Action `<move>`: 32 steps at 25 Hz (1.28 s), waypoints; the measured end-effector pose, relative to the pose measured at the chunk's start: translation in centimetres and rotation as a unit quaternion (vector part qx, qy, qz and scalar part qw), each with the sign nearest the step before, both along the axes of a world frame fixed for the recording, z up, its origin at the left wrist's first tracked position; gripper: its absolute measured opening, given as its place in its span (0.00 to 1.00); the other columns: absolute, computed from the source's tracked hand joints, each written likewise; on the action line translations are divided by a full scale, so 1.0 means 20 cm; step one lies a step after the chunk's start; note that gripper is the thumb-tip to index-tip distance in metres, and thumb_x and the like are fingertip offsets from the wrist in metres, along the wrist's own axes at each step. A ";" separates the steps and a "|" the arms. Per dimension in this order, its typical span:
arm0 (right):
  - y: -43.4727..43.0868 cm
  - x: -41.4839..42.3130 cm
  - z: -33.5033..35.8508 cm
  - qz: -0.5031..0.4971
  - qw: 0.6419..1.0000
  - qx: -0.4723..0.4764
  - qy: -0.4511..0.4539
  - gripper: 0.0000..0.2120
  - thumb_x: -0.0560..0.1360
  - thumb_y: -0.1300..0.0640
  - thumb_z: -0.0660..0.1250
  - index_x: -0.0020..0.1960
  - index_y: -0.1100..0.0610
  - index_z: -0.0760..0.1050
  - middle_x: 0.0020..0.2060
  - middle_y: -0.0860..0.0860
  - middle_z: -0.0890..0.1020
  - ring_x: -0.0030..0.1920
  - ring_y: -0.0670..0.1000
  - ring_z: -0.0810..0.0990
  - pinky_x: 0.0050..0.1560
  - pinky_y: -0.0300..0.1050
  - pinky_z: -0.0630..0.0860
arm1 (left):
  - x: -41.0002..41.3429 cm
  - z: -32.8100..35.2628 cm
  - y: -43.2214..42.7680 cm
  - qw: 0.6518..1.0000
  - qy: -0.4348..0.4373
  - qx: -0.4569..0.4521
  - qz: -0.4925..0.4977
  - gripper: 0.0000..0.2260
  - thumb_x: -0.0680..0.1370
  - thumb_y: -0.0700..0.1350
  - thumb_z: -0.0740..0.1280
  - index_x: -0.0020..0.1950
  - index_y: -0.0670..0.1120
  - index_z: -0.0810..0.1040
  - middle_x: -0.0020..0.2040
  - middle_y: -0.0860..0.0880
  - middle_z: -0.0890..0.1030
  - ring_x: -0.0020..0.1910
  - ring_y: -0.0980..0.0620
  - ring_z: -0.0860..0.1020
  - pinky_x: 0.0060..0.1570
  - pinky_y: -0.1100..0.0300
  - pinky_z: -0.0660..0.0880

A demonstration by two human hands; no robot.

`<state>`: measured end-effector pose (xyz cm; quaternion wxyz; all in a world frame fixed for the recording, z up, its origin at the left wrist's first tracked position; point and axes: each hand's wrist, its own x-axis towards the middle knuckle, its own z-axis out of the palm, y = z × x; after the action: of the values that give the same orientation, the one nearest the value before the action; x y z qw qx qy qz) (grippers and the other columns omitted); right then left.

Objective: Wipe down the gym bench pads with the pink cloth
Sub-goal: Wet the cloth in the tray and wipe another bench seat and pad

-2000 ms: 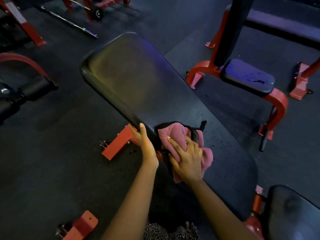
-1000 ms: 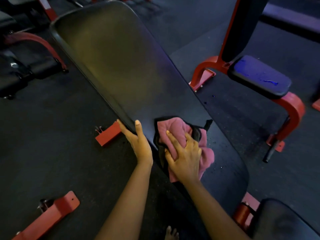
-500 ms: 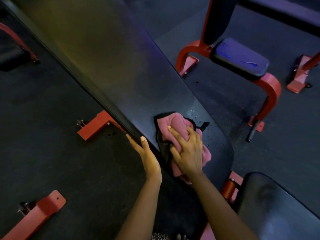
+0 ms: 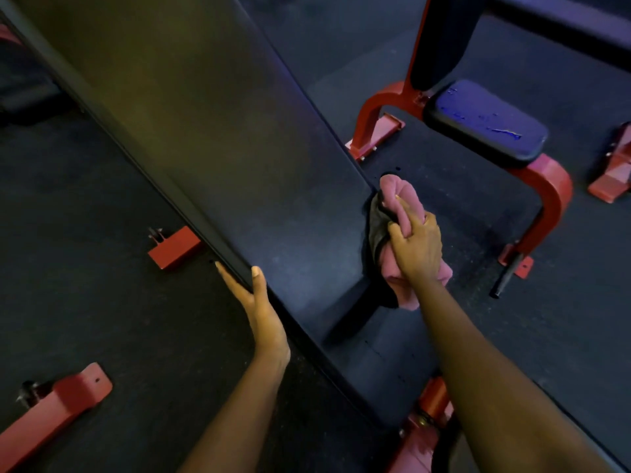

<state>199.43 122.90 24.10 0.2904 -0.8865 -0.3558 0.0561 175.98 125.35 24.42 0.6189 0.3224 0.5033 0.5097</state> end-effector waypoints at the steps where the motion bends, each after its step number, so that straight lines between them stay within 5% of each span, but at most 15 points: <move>1: -0.04 -0.05 -0.01 0.008 1.000 0.005 -0.010 0.27 0.70 0.43 0.53 0.69 0.40 0.67 0.59 0.62 0.72 0.57 0.64 0.72 0.59 0.58 0.71 | 0.00 0.02 0.00 1.000 0.000 0.001 -0.009 0.30 0.80 0.53 0.59 0.76 0.60 0.46 0.77 0.56 0.55 0.72 0.59 0.61 0.71 0.53 0.59; 5: -0.34 -0.44 -0.08 0.040 0.997 0.030 -0.059 0.25 0.69 0.45 0.58 0.66 0.46 0.72 0.59 0.60 0.73 0.60 0.59 0.69 0.64 0.52 0.62 | -0.04 0.05 -0.02 0.998 -0.019 -0.002 -0.052 0.31 0.79 0.54 0.60 0.75 0.62 0.44 0.77 0.55 0.56 0.71 0.57 0.62 0.73 0.49 0.59; 12: -0.94 -0.99 -0.31 0.100 0.992 -0.055 -0.057 0.28 0.67 0.42 0.59 0.67 0.41 0.65 0.62 0.58 0.72 0.61 0.58 0.67 0.53 0.57 0.72 | -0.02 -0.17 -0.54 0.991 0.047 -0.066 -0.106 0.40 0.64 0.73 0.64 0.71 0.71 0.47 0.77 0.57 0.53 0.75 0.54 0.58 0.73 0.43 0.57; 18: -0.89 -0.73 -0.36 0.095 0.994 0.002 -0.045 0.26 0.68 0.46 0.58 0.67 0.40 0.64 0.60 0.61 0.73 0.61 0.59 0.68 0.61 0.54 0.66 | 0.07 -0.24 -0.62 0.994 0.031 -0.053 -0.093 0.32 0.67 0.69 0.65 0.64 0.80 0.49 0.77 0.59 0.52 0.75 0.55 0.58 0.73 0.43 0.57; 21: -0.80 -0.41 -0.39 0.024 0.998 0.049 0.023 0.27 0.68 0.47 0.58 0.68 0.42 0.68 0.61 0.64 0.70 0.61 0.65 0.69 0.66 0.56 0.62 | 0.12 -0.23 -0.61 0.997 0.027 -0.058 -0.052 0.35 0.72 0.61 0.65 0.71 0.71 0.45 0.77 0.60 0.52 0.74 0.59 0.58 0.74 0.48 0.57; 26: -0.71 0.16 -0.44 -0.081 0.981 0.072 0.161 0.29 0.68 0.47 0.55 0.67 0.53 0.71 0.62 0.64 0.71 0.60 0.62 0.72 0.59 0.47 0.67 | 0.15 -0.24 -0.62 0.999 0.016 -0.037 -0.019 0.32 0.72 0.56 0.68 0.64 0.76 0.51 0.76 0.60 0.55 0.72 0.58 0.62 0.71 0.49 0.61; 32: -0.88 0.05 -0.56 -0.184 0.940 0.077 0.278 0.32 0.68 0.45 0.57 0.71 0.53 0.66 0.64 0.60 0.72 0.63 0.59 0.72 0.59 0.45 0.68 | 0.18 -0.23 -0.65 0.999 -0.008 -0.046 -0.006 0.30 0.79 0.48 0.60 0.72 0.68 0.46 0.76 0.57 0.55 0.70 0.58 0.63 0.62 0.58 0.67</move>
<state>200.41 105.40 12.93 0.4504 -0.8604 -0.0948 0.2187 179.50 112.43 19.88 0.6403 0.2924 0.5192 0.4847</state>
